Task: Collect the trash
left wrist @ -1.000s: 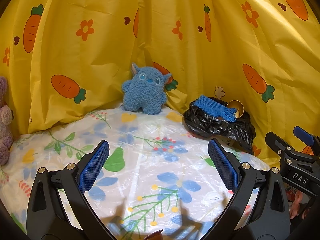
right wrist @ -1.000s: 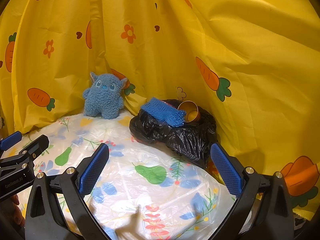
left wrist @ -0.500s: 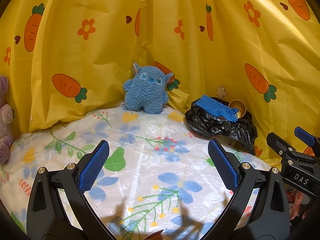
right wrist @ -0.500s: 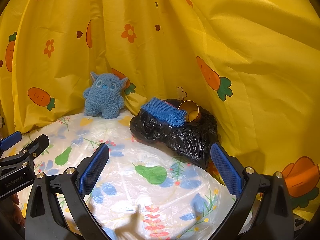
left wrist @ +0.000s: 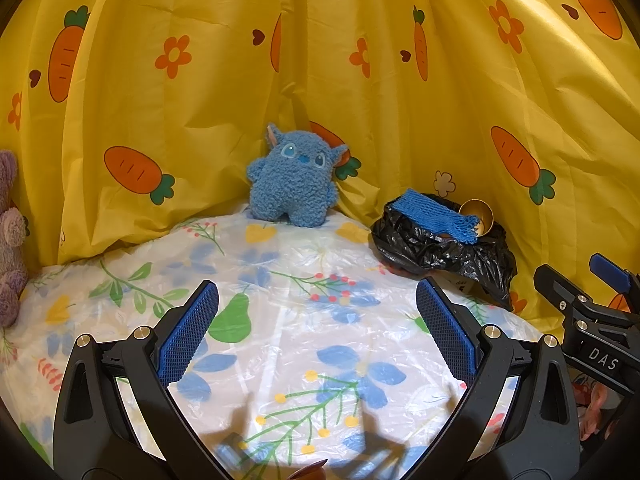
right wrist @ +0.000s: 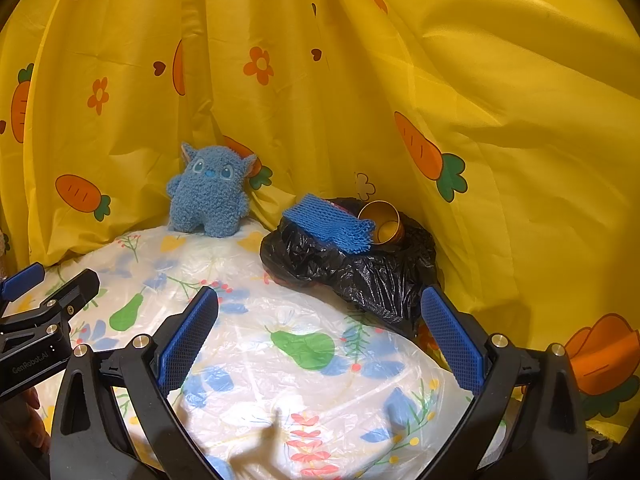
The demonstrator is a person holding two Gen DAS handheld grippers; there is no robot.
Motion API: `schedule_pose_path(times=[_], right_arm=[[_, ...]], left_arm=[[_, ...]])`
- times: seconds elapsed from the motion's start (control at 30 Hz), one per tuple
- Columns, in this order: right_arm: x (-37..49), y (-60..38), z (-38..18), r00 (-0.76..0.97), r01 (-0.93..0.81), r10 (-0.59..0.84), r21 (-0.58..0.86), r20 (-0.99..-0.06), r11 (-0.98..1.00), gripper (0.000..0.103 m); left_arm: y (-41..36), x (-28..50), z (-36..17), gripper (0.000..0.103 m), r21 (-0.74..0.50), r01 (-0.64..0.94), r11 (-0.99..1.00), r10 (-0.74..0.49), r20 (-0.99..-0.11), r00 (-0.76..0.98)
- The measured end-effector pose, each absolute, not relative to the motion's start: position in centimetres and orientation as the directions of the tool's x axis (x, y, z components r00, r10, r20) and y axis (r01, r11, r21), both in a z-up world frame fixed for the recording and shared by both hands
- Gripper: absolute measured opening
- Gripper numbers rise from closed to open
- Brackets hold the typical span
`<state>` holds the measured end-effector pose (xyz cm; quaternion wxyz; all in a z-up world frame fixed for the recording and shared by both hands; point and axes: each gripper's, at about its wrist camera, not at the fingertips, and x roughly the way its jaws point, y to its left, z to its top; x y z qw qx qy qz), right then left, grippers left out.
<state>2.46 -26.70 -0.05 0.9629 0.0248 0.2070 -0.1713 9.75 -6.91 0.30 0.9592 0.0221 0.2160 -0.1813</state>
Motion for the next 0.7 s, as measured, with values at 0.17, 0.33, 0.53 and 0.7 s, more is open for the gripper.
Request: schedule_pose_path(times=[0.17, 0.33, 0.53, 0.7], right_arm=[[2.63, -26.64, -0.23, 0.856, 0.338, -0.317, -0.024, -0.408, 0.941, 0.097], [2.59, -26.60, -0.24, 0.856, 0.338, -0.317, -0.024, -0.408, 0.941, 0.097], [2.79, -26.52, -0.46, 0.856, 0.336, -0.317, -0.025, -0.410, 0.941, 0.097], [2.86, -26.52, -0.49, 0.856, 0.336, -0.317, -0.026, -0.409, 0.942, 0.097]], left_arm=[[-6.88, 9.80, 0.25, 0.098, -0.036, 0.358, 0.933, -0.339, -0.422, 0.841], [-6.81, 9.92, 0.16, 0.098, -0.038, 0.357, 0.933, -0.339, -0.423, 0.841], [-6.73, 9.96, 0.11, 0.098, -0.038, 0.358, 0.933, -0.340, -0.423, 0.840], [-6.67, 10.00, 0.04, 0.098, -0.040, 0.357, 0.933, -0.339, -0.424, 0.840]])
